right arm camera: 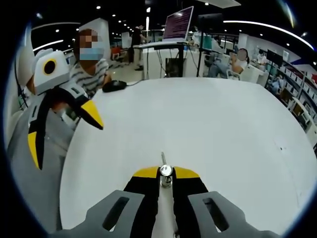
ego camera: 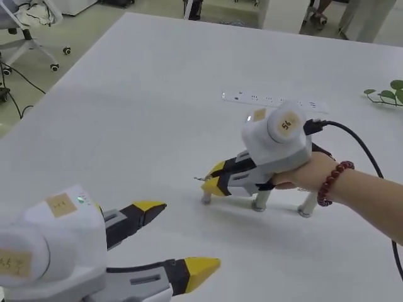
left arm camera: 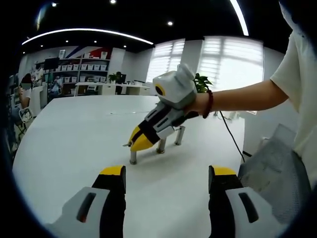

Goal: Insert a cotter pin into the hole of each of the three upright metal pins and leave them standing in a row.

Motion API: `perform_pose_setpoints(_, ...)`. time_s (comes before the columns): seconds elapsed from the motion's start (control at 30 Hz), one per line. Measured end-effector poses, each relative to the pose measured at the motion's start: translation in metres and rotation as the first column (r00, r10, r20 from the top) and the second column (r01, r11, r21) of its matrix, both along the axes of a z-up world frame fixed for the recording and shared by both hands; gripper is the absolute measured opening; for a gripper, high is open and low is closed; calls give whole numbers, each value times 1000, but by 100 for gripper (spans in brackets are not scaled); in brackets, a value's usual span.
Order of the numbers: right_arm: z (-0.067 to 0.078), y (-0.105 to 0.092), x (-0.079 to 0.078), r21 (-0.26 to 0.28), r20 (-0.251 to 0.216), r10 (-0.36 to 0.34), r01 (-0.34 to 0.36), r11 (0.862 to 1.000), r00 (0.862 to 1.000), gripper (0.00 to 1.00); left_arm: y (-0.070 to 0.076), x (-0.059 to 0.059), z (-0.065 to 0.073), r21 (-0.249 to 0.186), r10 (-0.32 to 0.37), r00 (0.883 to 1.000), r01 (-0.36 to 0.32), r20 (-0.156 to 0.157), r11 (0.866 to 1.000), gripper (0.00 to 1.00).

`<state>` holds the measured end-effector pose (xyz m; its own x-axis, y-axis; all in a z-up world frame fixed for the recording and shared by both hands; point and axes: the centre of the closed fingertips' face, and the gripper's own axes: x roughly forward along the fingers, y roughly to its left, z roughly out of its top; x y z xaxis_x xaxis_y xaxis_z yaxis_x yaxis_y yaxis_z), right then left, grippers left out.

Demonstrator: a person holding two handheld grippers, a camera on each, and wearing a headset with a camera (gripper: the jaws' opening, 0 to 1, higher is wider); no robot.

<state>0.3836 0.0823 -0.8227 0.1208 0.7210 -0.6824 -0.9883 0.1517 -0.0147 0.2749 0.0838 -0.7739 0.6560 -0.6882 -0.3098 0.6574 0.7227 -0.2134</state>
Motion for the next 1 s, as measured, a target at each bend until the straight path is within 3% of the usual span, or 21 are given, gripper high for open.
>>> perform_pose_setpoints(0.47,-5,-2,1,-31,-46,-13,11,999,999,11,-1,-1,-1,2,-3,1000,3,-5,1000,68)
perform_pose_setpoints(1.0,-3,-7,1,-24,-62,-46,44,999,997,27,-1,0,1,1,0,1000,0,-1,1000,68)
